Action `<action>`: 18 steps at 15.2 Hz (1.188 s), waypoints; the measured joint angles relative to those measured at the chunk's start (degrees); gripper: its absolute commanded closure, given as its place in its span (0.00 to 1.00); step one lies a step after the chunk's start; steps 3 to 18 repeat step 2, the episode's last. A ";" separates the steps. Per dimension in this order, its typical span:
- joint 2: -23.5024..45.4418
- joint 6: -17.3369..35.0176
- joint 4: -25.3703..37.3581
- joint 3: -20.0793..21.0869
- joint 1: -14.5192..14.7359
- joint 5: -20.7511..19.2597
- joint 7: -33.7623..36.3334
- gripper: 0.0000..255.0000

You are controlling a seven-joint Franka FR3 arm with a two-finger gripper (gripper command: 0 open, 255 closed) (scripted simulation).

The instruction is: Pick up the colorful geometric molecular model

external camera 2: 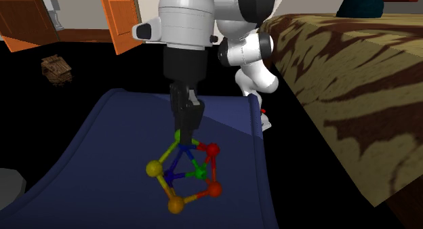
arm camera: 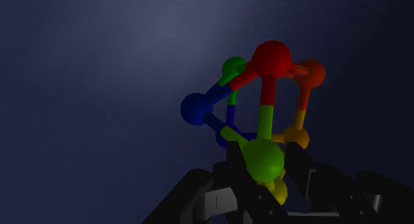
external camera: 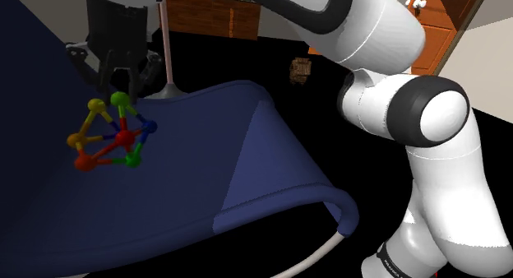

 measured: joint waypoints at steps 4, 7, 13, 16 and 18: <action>3.97 -4.49 9.37 -4.31 4.30 0.68 -1.37 1.00; 3.97 -4.49 9.37 -4.31 4.30 0.68 -1.37 1.00; 3.97 -4.49 9.37 -4.31 4.30 0.68 -1.37 1.00; 3.97 -4.49 9.37 -4.31 4.30 0.68 -1.37 1.00; 3.97 -4.49 9.37 -4.31 4.30 0.68 -1.37 1.00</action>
